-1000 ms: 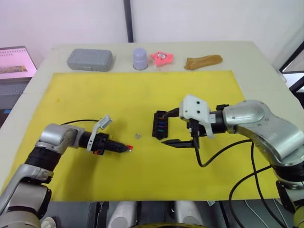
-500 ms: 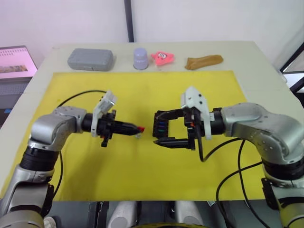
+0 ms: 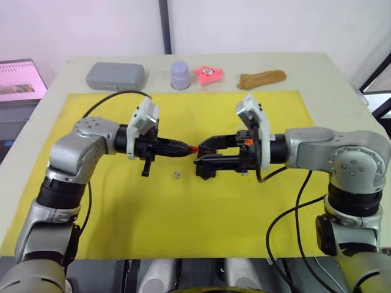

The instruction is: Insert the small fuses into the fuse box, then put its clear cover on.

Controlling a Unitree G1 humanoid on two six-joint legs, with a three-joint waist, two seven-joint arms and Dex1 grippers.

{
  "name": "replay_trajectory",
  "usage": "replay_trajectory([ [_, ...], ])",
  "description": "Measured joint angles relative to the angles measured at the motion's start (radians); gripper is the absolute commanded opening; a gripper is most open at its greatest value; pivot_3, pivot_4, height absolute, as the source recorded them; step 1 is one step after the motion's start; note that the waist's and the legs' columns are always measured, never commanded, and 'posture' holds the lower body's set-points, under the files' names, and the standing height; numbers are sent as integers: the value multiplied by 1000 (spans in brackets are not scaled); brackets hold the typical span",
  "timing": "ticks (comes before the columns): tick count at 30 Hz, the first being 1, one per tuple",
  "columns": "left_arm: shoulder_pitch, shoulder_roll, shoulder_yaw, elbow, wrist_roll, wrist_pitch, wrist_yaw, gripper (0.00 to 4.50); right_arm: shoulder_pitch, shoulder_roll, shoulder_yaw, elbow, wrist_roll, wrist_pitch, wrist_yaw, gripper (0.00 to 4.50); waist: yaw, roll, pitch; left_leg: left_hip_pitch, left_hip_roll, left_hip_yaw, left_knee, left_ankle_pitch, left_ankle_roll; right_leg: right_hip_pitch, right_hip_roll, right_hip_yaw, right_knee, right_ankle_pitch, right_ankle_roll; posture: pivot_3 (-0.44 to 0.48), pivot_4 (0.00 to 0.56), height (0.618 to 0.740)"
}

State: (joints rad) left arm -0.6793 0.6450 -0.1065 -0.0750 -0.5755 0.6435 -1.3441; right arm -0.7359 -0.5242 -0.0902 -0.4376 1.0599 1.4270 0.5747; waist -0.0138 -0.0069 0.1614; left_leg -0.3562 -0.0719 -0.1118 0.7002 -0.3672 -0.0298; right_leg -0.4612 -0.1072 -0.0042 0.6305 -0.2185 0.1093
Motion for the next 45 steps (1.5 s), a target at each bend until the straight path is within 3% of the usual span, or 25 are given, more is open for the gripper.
replay_trajectory([
  [2, -2, -2, 0, 4, 0, 0, 0, 0, 0, -1, 8, 2, 1, -9, -2, 3697, 0, 0, 0, 0, 0, 0, 0, 0, 0, 0, 0, 0, 0, 0, 0, 0, 150, 740],
  [5, -2, -3, 0, 4, 0, 0, 1, 0, 0, -5, 15, 9, -1, -22, -4, 3002, 0, 0, 0, 0, 0, 0, 0, 0, 0, 0, 0, 0, 0, 0, 0, 0, 150, 740],
  [7, -2, -4, 0, 4, 0, 0, 1, 0, 0, -5, 28, 11, -7, -34, -5, 2046, -1, 0, 0, 0, 0, 0, 0, 0, 0, 0, 0, 0, 0, 0, 0, 0, 150, 740],
  [15, -3, -4, -1, 4, 0, 1, 5, 0, 0, -15, 56, 11, -28, -67, -4, 2046, -1, 0, 0, 0, 0, 0, 0, 0, 0, 0, 0, 0, 0, 0, 0, 0, 150, 740],
  [18, -3, -4, -1, 4, 0, 2, 6, 0, 0, -15, 65, 12, -33, -80, -1, 1246, -1, 0, 0, 0, 0, 0, 0, 0, 0, 0, 0, 0, 0, 0, 0, 0, 150, 740],
  [20, -3, -4, -1, 3, -3, 2, -2, 0, 0, -22, 66, 18, -40, -85, -2, 270, 0, 0, 0, 0, 0, 0, 0, 0, 0, 0, 0, 0, 0, 0, 0, 0, 150, 740],
  [21, -3, -4, -1, 2, -3, 3, -3, 0, 0, -26, 66, 23, -43, -87, -1, 66, 0, 0, 0, 0, 0, 0, 0, 0, 0, 0, 0, 0, 0, 0, 0, 0, 150, 740],
  [39, -15, 4, -4, 2, 3, 5, -1, 0, -42, -48, 93, 33, -49, -82, 7, 66, -1, 0, 0, 0, 0, 0, 0, 0, 0, 0, 1, 0, 0, 0, 0, 0, 150, 740],
  [42, -32, 12, -28, 3, 20, 9, 3, 864, -55, -74, 120, 33, -76, -108, 38, 0, 0, 0, 0, 0, 0, 0, 0, 0, 0, 0, 1, 0, 0, 0, 0, 0, 150, 740],
  [45, -33, 27, -69, 23, 88, -48, 0, 2436, -87, -150, 197, 57, -179, -205, 109, 0, -1, 0, 0, 0, 0, 1, 0, 0, 0, 0, 1, 0, 0, 0, 0, 0, 150, 740],
])
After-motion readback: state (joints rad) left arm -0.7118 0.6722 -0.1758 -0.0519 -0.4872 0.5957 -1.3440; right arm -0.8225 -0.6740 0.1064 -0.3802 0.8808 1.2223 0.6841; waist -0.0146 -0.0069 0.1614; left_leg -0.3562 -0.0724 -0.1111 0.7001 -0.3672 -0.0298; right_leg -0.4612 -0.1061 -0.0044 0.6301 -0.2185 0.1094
